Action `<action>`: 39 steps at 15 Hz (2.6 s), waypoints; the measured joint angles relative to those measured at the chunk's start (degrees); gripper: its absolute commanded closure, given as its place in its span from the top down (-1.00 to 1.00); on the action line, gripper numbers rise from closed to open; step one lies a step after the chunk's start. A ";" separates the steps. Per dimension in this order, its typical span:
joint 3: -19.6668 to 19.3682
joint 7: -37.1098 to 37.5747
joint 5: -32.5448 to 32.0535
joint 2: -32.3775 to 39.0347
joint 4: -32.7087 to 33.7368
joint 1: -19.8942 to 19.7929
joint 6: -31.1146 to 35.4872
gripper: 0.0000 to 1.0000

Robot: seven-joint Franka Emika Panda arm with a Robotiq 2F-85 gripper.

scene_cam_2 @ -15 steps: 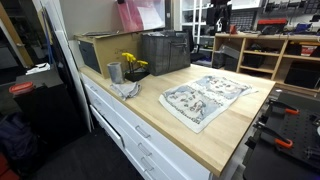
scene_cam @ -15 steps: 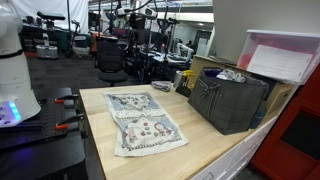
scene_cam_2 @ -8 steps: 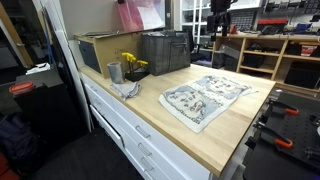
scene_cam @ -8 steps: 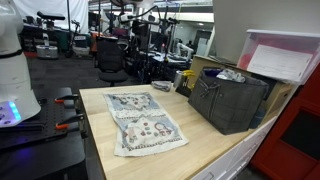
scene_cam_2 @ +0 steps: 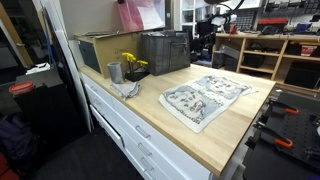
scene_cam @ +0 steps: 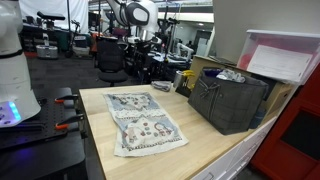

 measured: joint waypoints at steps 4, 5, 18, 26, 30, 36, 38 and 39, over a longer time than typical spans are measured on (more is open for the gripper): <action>0.57 0.00 0.00 7.71 3.49 1.14 3.18 1.00; 0.65 0.00 0.00 9.75 4.60 1.35 3.61 1.00; 4.33 -0.08 -1.59 23.00 11.93 8.35 4.94 1.00; 5.74 6.38 -9.30 22.78 4.74 17.00 4.96 1.00; 5.66 9.10 -10.51 22.78 3.05 17.66 4.96 1.00; 8.64 9.11 -9.05 22.73 3.38 18.61 5.40 1.00; 9.13 9.13 -9.05 23.35 3.37 20.06 5.40 1.00; 9.12 9.16 -9.12 23.93 3.38 20.75 5.40 1.00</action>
